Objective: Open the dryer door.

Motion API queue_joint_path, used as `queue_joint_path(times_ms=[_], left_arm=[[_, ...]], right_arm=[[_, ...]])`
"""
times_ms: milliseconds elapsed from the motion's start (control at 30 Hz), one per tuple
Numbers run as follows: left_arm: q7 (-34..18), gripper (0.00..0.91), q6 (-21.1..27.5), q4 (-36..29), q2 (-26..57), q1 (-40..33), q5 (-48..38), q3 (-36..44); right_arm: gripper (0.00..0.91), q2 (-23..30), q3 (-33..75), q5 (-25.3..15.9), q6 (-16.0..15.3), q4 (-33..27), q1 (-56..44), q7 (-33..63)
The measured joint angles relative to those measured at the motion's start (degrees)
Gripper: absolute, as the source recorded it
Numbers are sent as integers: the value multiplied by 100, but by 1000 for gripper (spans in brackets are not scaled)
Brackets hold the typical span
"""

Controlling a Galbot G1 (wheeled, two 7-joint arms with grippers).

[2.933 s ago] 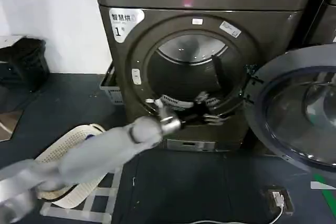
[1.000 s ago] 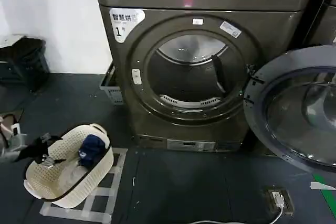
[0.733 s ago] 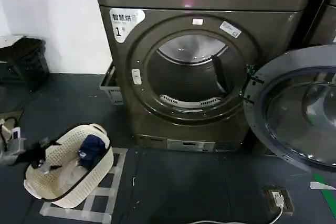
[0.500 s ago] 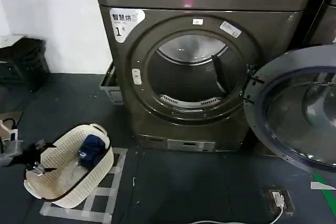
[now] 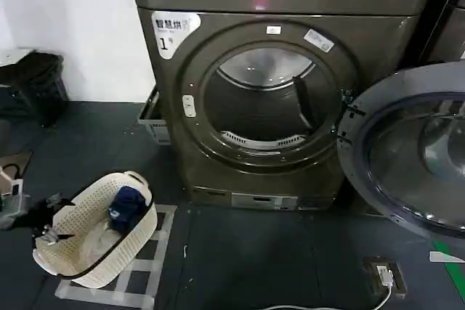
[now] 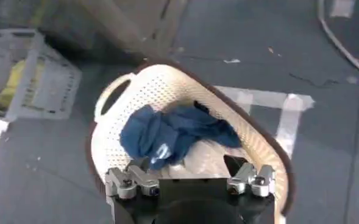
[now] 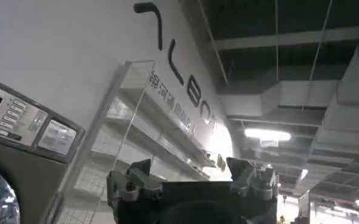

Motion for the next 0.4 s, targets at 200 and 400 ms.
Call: queue_joint_path(times_ms=[200,400], left_arm=[[120,907,-58,52,18,0,199,-11],[131,907,-108,88,19,-4,278,-24]], right_arm=[[907,6,-2,0,0,-2,0,-4],[907,8,6,-1,0,-10,2,-5]])
